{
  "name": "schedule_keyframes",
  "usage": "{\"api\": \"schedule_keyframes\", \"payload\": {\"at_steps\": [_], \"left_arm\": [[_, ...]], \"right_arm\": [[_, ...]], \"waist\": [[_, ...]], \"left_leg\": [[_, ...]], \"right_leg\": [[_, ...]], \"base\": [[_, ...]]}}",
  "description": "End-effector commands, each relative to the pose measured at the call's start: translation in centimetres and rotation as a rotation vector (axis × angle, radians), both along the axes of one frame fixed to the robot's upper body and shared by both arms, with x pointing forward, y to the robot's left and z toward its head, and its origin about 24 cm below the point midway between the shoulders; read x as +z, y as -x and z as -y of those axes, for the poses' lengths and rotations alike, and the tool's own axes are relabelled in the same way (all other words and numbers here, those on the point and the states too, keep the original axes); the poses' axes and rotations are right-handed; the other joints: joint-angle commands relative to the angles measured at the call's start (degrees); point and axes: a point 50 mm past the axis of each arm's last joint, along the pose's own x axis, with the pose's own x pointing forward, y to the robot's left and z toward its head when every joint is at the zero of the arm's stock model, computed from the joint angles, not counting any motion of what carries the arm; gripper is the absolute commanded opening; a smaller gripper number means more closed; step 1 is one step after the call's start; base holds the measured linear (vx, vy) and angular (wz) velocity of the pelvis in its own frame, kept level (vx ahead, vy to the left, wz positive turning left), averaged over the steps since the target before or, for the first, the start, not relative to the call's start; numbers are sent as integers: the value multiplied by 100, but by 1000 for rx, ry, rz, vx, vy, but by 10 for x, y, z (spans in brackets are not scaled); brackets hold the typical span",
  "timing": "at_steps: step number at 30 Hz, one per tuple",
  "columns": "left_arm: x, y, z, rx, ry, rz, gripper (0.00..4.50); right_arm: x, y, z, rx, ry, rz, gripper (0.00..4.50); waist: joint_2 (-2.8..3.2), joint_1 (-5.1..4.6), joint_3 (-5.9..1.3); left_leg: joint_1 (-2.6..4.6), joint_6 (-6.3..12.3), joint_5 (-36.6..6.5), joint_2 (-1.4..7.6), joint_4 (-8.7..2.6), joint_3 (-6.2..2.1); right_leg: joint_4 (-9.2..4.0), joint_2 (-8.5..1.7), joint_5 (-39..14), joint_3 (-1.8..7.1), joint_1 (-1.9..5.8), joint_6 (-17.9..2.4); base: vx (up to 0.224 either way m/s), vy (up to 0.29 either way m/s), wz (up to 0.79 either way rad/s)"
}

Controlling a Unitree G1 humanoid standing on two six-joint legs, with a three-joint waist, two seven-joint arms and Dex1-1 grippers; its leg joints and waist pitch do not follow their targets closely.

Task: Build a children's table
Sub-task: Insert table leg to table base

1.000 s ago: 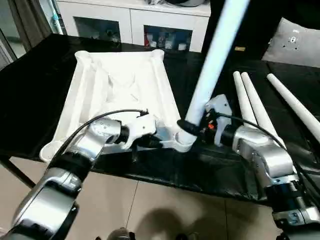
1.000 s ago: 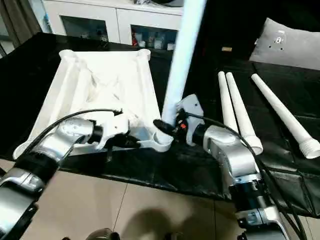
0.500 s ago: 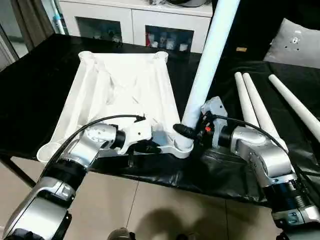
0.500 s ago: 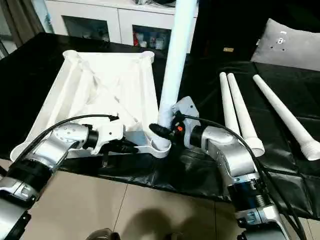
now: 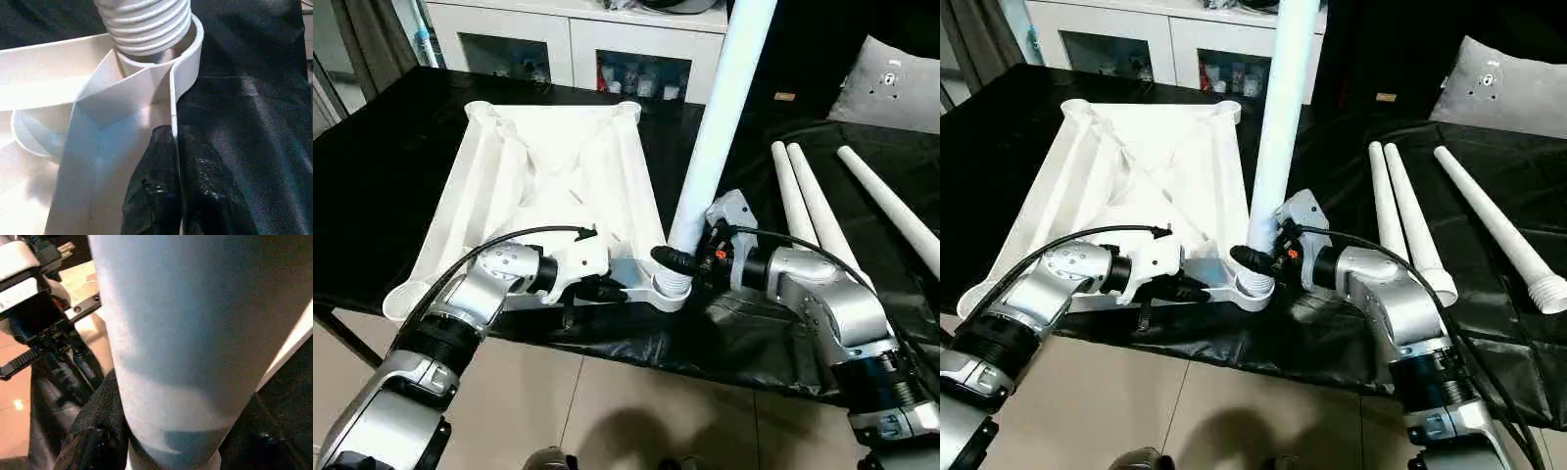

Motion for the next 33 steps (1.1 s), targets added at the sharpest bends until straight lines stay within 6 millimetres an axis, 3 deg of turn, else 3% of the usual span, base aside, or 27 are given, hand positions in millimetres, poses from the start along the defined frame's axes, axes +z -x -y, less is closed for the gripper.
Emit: {"api": "schedule_keyframes", "payload": {"at_steps": [1, 11, 19, 23, 24, 25, 26, 27, 32, 33], "left_arm": [[8, 0, 4, -49, -2, 30, 0], [10, 1, 5, -65, -2, 31, 0], [14, 3, 7, -102, 12, 19, 0], [14, 1, 5, -83, 13, 25, 0], [13, 0, 5, -75, 18, 24, 0], [14, -1, 5, -63, 27, 28, 0], [14, -1, 5, -55, 33, 31, 0], [14, -2, 5, -44, 40, 34, 0], [13, -4, 7, -3, 73, 45, 0], [13, -4, 8, -1, 77, 44, 0]], "right_arm": [[-11, 5, 1, 14, 22, -66, 191], [-11, 2, 4, 1, 22, -66, 191], [-23, -3, 14, -66, -62, -145, 191], [-34, 0, 22, -105, -83, -186, 191], [-37, 2, 25, -117, -87, -193, 191], [-41, 4, 27, -134, -89, -195, 191], [-44, 5, 29, -145, -90, -196, 191], [-47, 7, 30, -155, -92, -194, 191], [-56, 19, 33, -194, -114, -142, 191], [-56, 22, 32, -200, -121, -132, 191]], "waist": [[-14, 3, -405], [-10, -1, -391], [37, 1, -401], [71, 18, -399], [55, 16, -401], [99, 23, -390], [77, 16, -391], [98, 28, -385], [89, 36, -367], [108, 39, -333]], "left_leg": [[93, 78, -1183, 341, -435, -133], [97, 45, -1270, 344, -446, -140], [94, 30, -1306, 349, -443, -146], [91, 28, -1311, 345, -445, -145], [90, 26, -1309, 350, -451, -146], [97, 10, -1357, 350, -453, -155], [93, 15, -1377, 349, -455, -144], [102, 12, -1396, 346, -453, -151], [118, 23, -1501, 357, -477, -155], [121, 23, -1605, 356, -493, -157]], "right_leg": [[-483, -574, -1987, 345, 278, -906], [-492, -576, -2061, 344, 274, -902], [-483, -581, -1878, 341, 285, -1025], [-482, -579, -1785, 339, 293, -1060], [-477, -574, -1754, 336, 296, -1065], [-477, -579, -1790, 332, 286, -1074], [-493, -571, -1794, 334, 288, -1061], [-492, -583, -1801, 337, 286, -1069], [-515, -571, -1877, 334, 276, -1040], [-540, -571, -1989, 336, 256, -998]], "base": [[0, 0, 0], [0, 0, 0], [0, 0, 0], [0, 0, 0], [0, 0, 0], [0, 0, 0], [0, 0, 0], [0, 0, 0], [0, 0, 0], [0, 0, 0]]}}
